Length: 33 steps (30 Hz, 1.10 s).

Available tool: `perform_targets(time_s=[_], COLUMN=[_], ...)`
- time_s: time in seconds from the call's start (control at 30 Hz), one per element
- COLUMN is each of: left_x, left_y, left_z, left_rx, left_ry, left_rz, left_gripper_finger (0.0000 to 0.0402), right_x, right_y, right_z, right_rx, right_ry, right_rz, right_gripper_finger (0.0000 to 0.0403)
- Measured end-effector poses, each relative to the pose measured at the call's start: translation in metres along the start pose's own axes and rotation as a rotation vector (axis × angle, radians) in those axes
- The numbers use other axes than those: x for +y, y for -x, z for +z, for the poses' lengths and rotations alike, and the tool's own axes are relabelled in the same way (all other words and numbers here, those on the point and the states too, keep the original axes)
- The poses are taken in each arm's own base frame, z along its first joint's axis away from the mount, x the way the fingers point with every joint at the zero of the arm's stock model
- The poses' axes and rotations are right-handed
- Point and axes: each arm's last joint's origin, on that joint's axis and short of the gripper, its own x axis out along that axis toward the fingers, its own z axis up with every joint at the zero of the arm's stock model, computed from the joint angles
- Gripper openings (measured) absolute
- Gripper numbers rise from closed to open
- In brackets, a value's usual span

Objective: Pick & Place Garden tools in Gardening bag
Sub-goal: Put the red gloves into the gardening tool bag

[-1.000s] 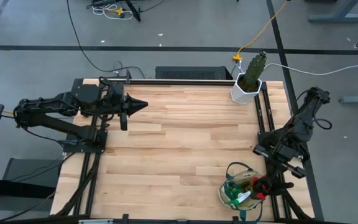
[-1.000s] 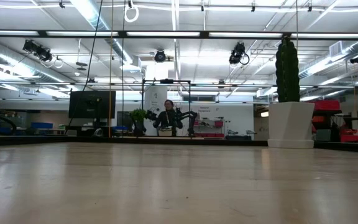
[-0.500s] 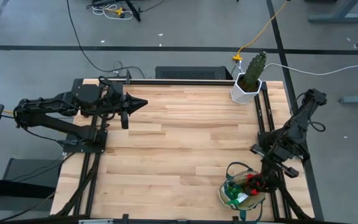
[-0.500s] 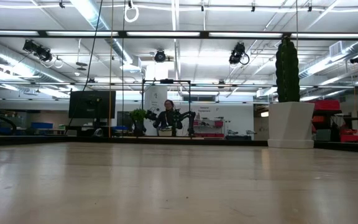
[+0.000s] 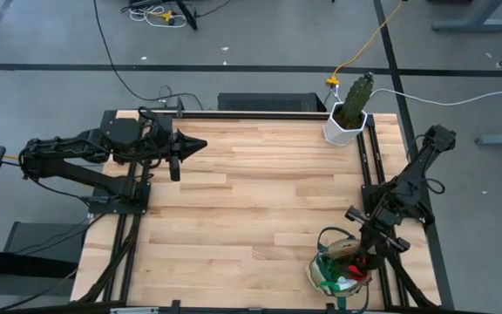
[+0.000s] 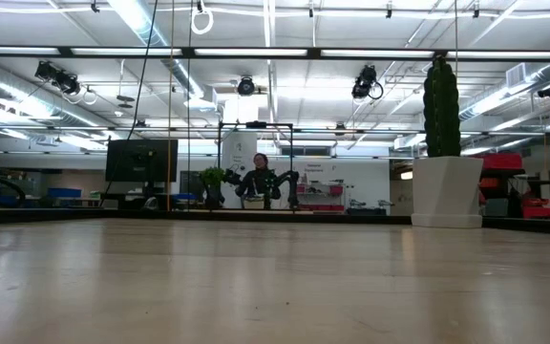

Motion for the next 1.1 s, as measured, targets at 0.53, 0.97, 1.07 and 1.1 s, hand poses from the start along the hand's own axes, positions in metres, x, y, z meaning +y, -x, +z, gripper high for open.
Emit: perform_targets(time_s=[0.53,0.97,1.07,1.1], left_x=[0.000,0.000,0.000,0.000], left_y=[0.000,0.000,0.000,0.000], left_z=[0.000,0.000,0.000,0.000], left_rx=[0.000,0.000,0.000,0.000], left_ry=[0.001,0.001,0.001,0.001], left_rz=[0.000,0.000,0.000,0.000], left_gripper_finger=[0.0002,0.0002,0.0002,0.0002], right_x=[-0.002,-0.003,-0.003,-0.004], right_y=[0.000,0.001,0.001,0.002], right_z=[-0.001,-0.016,-0.022,-0.025], right_rx=[-0.022,0.129,0.147,0.153], right_ry=[0.004,0.015,0.012,0.005], right_rz=[-0.048,-0.061,-0.063,-0.064], right_gripper_finger=[0.0001,0.0002,0.0002,0.0002])
